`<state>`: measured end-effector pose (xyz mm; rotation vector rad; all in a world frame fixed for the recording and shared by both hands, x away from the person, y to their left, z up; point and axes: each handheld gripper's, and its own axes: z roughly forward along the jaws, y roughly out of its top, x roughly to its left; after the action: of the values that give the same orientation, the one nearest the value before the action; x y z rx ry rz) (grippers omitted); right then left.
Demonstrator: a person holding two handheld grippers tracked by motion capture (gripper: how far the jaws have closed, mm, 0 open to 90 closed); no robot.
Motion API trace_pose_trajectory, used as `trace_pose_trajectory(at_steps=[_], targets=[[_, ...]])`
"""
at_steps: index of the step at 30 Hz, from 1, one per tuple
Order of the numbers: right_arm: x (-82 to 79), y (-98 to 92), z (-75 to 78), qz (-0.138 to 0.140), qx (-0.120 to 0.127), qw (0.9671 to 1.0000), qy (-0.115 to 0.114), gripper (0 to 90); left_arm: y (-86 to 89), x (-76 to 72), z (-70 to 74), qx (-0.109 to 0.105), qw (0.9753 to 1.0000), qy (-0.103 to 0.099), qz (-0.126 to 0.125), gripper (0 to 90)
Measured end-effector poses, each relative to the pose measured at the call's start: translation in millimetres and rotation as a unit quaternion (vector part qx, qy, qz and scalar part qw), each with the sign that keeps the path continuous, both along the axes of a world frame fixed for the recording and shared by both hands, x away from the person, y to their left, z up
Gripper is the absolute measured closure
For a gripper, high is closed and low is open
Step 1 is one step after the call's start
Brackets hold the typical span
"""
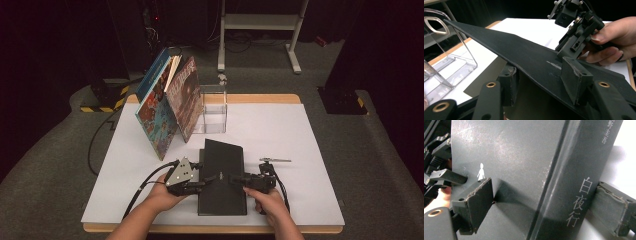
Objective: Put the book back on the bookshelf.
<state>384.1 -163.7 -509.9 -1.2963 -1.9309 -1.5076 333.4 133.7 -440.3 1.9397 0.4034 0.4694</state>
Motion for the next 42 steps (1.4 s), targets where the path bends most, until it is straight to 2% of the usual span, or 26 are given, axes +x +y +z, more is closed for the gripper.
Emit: trace_pose_trajectory(at_steps=[7,12,18,23,28,31,33,38,42], targets=[[2.7,0.7,-0.4,0.007,0.005,0.9999,0.006,8.4,0.4,-0.4,-0.6,-0.003,1.0000,0.000,-0.001,49.6],[0.5,-1.1,3.2,0.004,0.005,1.0000,0.002,11.5,0.4,-1.0,-1.1,-0.010,0.9999,-0.006,-0.005,49.6],[-4.7,-3.4,8.4,-0.013,-0.008,0.9998,-0.011,13.8,-1.7,4.4,-1.1,-0.006,0.9996,0.026,0.006,49.6],[-9.9,-7.2,13.1,-0.031,-0.017,0.9988,-0.033,20.4,-2.1,10.6,-4.2,-0.013,0.9977,0.063,0.019,49.7],[-16.7,-11.1,19.2,-0.045,-0.018,0.9972,-0.057,23.5,-4.6,9.3,-1.1,-0.012,0.9976,0.065,0.020,49.8],[-20.7,-12.2,24.3,-0.054,-0.023,0.9956,-0.073,26.7,-5.1,10.4,-2.6,-0.018,0.9964,0.079,0.028,49.8],[-22.5,-12.5,27.4,-0.059,-0.026,0.9943,-0.085,27.1,-6.1,9.4,-2.3,-0.021,0.9961,0.080,0.031,50.0],[-22.9,-12.4,28.5,-0.064,-0.026,0.9936,-0.089,27.1,-6.4,9.8,-4.7,-0.045,0.9933,0.096,0.045,50.4],[-24.0,-11.9,30.2,-0.066,-0.031,0.9931,-0.092,27.2,-6.3,10.3,-5.2,-0.053,0.9922,0.102,0.049,50.5]])
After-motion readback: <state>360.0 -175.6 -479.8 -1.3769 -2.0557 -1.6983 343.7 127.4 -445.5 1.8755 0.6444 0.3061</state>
